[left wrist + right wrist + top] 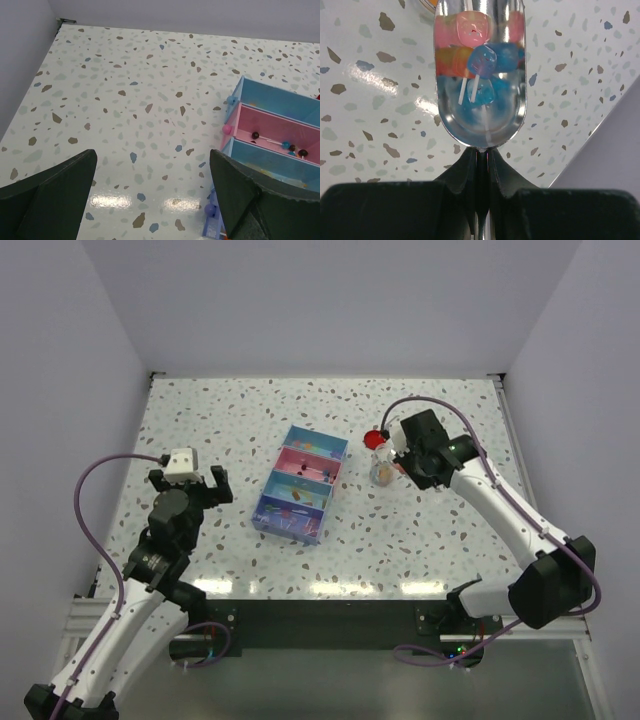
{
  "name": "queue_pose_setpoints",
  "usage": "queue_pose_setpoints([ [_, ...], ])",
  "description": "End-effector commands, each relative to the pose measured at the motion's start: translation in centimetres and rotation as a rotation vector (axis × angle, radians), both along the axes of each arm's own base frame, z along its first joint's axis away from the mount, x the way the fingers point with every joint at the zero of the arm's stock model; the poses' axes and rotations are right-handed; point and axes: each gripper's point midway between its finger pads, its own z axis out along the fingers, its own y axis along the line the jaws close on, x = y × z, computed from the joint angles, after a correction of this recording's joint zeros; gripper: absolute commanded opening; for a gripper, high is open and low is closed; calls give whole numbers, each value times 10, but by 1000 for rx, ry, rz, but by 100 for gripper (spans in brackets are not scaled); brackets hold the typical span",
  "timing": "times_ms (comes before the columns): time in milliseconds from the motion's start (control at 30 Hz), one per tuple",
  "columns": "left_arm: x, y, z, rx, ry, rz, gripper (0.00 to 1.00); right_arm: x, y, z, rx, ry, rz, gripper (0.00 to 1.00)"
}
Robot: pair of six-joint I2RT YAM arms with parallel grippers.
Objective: Pack the candies
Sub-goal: Place the fake candies in the packing bottle.
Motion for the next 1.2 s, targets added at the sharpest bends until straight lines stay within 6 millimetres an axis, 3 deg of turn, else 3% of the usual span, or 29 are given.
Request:
queue_pose_setpoints([
  [0,4,3,13,4,-54,17,100,1,-14,12,-80,-7,-4,0],
  [400,5,3,12,6,-50,17,100,1,-24,22,-179,8,-10,0],
  [900,5,4,11,11,-50,19,100,2,-7,31,-360,17,94,0],
  [1167,6,4,10,11,-47,19,100,1,-9,47,-454,-22,105,0],
])
